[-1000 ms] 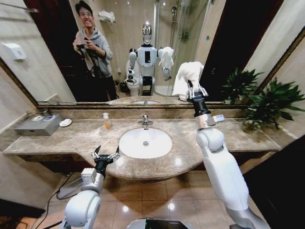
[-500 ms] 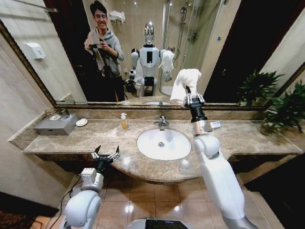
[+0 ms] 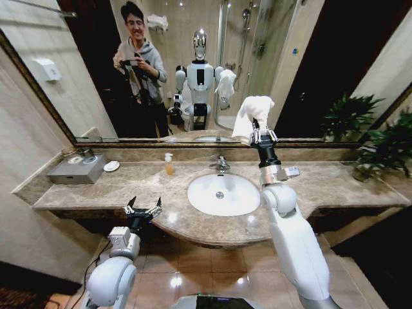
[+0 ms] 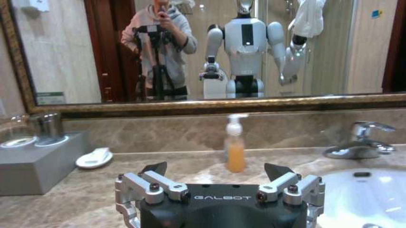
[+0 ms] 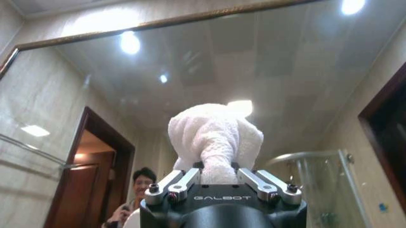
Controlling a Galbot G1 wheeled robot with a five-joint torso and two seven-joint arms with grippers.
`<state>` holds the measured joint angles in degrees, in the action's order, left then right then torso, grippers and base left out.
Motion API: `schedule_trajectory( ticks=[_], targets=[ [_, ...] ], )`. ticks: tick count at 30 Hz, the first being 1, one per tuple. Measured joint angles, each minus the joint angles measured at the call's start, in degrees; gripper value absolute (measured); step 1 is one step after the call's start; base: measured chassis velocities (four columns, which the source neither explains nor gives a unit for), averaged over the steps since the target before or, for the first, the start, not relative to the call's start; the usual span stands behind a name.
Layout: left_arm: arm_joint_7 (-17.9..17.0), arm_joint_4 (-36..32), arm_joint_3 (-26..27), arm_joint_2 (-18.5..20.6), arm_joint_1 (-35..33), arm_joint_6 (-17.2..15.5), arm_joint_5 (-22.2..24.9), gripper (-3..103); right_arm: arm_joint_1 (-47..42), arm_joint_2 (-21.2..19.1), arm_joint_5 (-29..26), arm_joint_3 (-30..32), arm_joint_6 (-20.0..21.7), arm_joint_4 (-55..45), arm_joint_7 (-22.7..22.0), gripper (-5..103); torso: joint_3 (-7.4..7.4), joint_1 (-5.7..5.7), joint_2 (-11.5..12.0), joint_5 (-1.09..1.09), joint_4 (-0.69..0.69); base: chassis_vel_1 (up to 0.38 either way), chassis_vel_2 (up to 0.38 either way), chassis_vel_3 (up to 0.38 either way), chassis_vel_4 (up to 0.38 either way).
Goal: Pick up the towel from the sink counter and wipe the mirror surface.
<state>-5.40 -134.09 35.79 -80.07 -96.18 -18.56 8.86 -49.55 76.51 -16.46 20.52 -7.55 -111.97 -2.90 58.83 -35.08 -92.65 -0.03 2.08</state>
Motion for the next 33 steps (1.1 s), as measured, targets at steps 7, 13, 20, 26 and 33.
schedule_trajectory(
  ticks=[7, 13, 20, 26, 33],
  targets=[
    [-0.02, 0.00, 0.02, 0.00, -0.01, 0.00, 0.00, 100, 3.42, 2.07, -0.98, -0.72, -0.51, 3.25, 0.01, 15, 0.00, 0.01, -0.01, 0.02, 0.01, 0.154, 0.159, -0.153, -0.161],
    [0.00, 0.00, -0.01, -0.02, -0.01, 0.00, 0.00, 100, 11.93, 1.26, -1.15, -0.15, -2.85, 10.82, -0.32, 15, 0.00, 0.01, 0.00, 0.03, -0.03, -0.028, -0.028, 0.017, 0.023],
    [0.00, 0.00, -0.01, -0.01, 0.00, 0.00, 0.00, 100, 23.24, -2.51, -2.08, 1.44, -6.58, 24.85, 0.93, 15, 0.01, 0.00, 0.00, 0.05, -0.02, -0.039, -0.025, 0.036, 0.011],
    [0.00, 0.00, 0.00, 0.00, -0.01, 0.00, 0.00, 100, 33.93, -3.53, -2.23, 1.84, -10.45, 36.74, 2.10, 15, 0.00, 0.00, 0.00, 0.03, 0.01, 0.000, 0.000, 0.000, 0.000],
    [0.00, 0.00, 0.00, 0.00, 0.00, 0.00, 0.00, 100, 34.49, -3.93, -2.14, 2.66, -8.39, 34.72, 2.16, 15, 0.00, -0.01, 0.00, 0.03, -0.02, 0.000, 0.000, 0.000, 0.000]
  ],
)
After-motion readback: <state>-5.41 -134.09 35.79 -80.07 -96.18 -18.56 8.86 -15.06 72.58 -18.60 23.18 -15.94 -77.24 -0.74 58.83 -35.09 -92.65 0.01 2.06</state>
